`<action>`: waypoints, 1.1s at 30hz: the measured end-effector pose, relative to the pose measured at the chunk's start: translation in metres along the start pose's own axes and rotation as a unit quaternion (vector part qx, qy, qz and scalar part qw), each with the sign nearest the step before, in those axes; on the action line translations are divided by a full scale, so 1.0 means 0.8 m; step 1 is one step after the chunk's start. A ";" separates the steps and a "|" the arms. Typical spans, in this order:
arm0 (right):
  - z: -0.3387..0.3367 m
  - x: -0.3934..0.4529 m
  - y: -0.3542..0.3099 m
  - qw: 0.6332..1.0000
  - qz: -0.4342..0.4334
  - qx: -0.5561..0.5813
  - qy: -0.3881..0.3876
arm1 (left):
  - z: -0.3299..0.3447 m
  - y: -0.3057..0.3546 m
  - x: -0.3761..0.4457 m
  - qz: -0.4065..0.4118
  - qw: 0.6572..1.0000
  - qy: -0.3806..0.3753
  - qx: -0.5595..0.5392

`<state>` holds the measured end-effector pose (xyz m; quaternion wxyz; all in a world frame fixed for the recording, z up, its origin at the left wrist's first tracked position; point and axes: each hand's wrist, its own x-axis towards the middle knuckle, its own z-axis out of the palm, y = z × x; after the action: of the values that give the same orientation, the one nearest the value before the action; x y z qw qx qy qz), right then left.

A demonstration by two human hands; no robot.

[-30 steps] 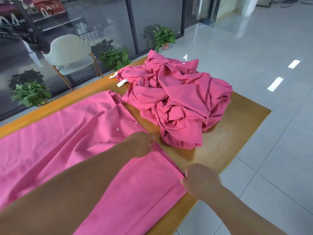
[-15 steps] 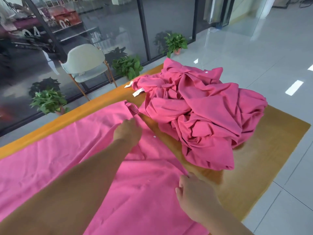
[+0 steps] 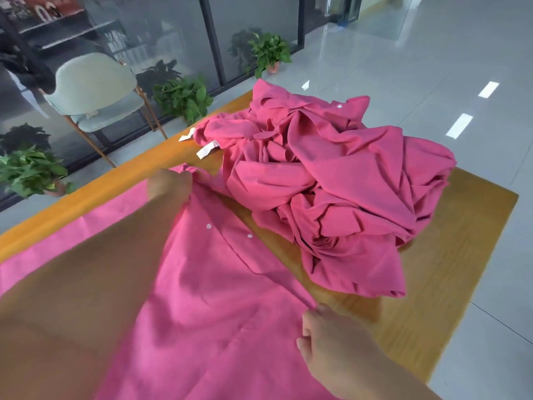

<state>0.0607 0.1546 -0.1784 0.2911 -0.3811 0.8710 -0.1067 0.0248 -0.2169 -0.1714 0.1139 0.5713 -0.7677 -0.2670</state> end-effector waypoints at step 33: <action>0.080 0.143 -0.123 0.970 -0.099 -0.098 0.201 | -0.079 -0.229 0.078 0.025 0.972 -0.091 0.214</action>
<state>0.0957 0.0066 -0.2385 0.0594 -0.4629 0.8758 -0.1231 0.1845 -0.3302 -0.2259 -0.0744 0.5361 -0.8283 -0.1448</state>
